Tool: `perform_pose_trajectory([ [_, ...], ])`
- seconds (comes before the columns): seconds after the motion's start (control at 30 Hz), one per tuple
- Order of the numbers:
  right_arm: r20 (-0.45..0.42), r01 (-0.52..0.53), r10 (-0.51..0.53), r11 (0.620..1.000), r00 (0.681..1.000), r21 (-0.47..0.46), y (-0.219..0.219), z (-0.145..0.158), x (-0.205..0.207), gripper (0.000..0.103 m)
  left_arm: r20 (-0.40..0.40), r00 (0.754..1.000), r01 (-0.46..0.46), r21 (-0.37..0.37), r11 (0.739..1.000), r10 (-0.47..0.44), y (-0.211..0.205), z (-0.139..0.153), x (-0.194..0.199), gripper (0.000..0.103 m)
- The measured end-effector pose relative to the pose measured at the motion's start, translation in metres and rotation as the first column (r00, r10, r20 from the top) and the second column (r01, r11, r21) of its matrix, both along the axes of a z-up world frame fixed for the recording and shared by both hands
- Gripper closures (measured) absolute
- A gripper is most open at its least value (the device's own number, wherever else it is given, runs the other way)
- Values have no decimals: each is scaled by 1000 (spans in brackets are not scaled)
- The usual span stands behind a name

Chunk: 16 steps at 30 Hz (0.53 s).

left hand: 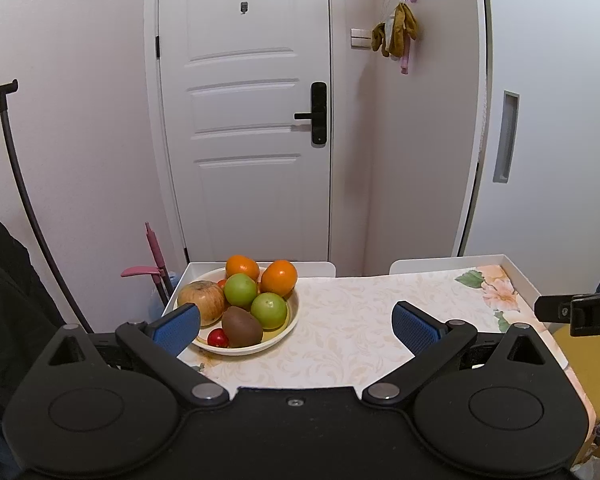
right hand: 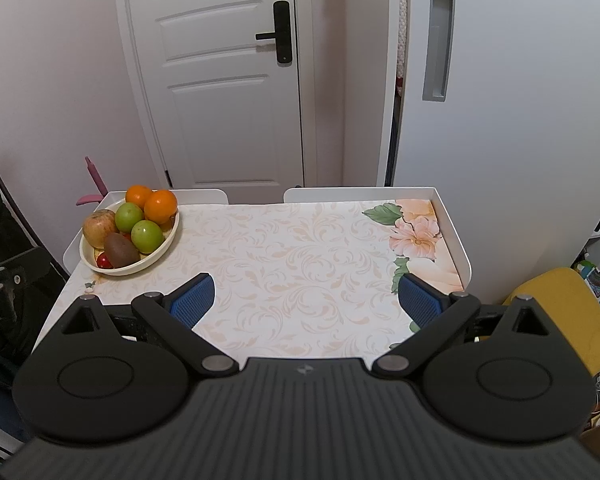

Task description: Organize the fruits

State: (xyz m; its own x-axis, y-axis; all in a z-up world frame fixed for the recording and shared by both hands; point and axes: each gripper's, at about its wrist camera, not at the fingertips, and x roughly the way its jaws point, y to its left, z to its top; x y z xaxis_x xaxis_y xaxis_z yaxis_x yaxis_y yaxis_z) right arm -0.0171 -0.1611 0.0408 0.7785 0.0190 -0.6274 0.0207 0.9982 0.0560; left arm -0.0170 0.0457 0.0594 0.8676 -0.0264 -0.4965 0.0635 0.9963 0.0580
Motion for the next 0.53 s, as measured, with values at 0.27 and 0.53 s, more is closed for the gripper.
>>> perform_pose_trajectory([
  [0.27, 0, 0, 0, 1000, 1000, 0, 0, 0, 1, 0, 4, 1000, -7, -3, 1000, 7, -1, 0, 4, 0],
  [0.53, 0, 1, -1, 1000, 1000, -1, 0, 0, 2, 0, 16, 1000, -1, -6, 1000, 1, -1, -1, 5, 0],
])
